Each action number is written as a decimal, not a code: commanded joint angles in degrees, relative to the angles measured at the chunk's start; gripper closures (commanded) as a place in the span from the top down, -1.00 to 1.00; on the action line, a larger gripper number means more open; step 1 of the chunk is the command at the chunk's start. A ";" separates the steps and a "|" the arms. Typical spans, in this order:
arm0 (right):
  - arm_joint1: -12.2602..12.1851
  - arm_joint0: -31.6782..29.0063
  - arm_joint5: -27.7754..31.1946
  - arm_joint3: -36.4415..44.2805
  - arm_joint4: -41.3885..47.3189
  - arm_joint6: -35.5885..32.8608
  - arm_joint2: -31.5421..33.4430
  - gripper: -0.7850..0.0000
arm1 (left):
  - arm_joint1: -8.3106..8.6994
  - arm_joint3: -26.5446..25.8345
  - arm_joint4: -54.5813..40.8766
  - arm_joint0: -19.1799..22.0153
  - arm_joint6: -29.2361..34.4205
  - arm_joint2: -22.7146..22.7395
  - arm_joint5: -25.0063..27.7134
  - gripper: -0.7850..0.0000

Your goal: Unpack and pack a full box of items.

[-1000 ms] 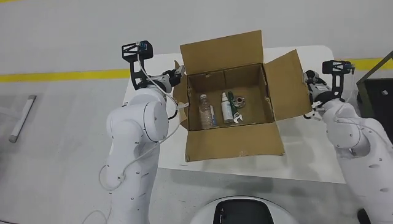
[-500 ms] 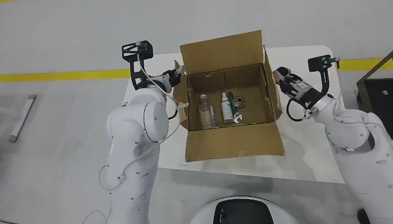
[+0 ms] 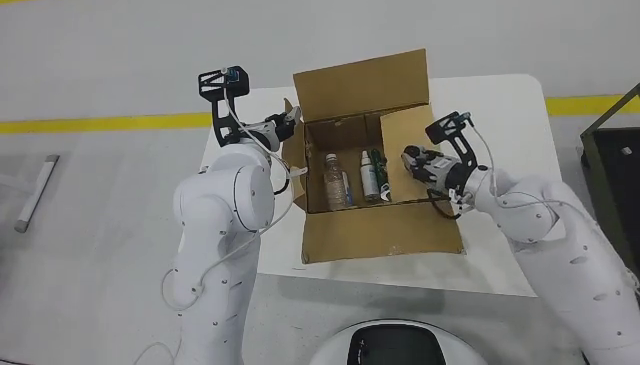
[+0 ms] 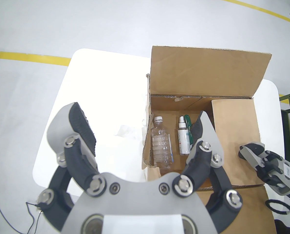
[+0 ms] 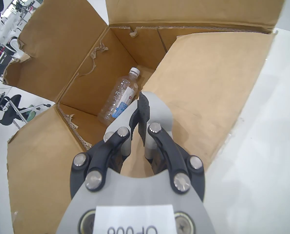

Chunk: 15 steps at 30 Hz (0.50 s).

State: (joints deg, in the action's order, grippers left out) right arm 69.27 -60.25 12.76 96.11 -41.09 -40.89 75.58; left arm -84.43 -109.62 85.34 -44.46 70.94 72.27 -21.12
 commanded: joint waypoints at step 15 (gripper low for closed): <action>-0.71 -1.95 -5.94 5.68 -5.17 18.42 9.25 -1.00 | 0.00 0.00 0.00 0.00 0.00 0.00 0.00 1.00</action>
State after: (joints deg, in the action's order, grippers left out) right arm 68.56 -61.80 6.86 101.75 -46.37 -24.45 84.22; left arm -84.43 -109.62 85.34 -44.46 70.94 72.27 -21.12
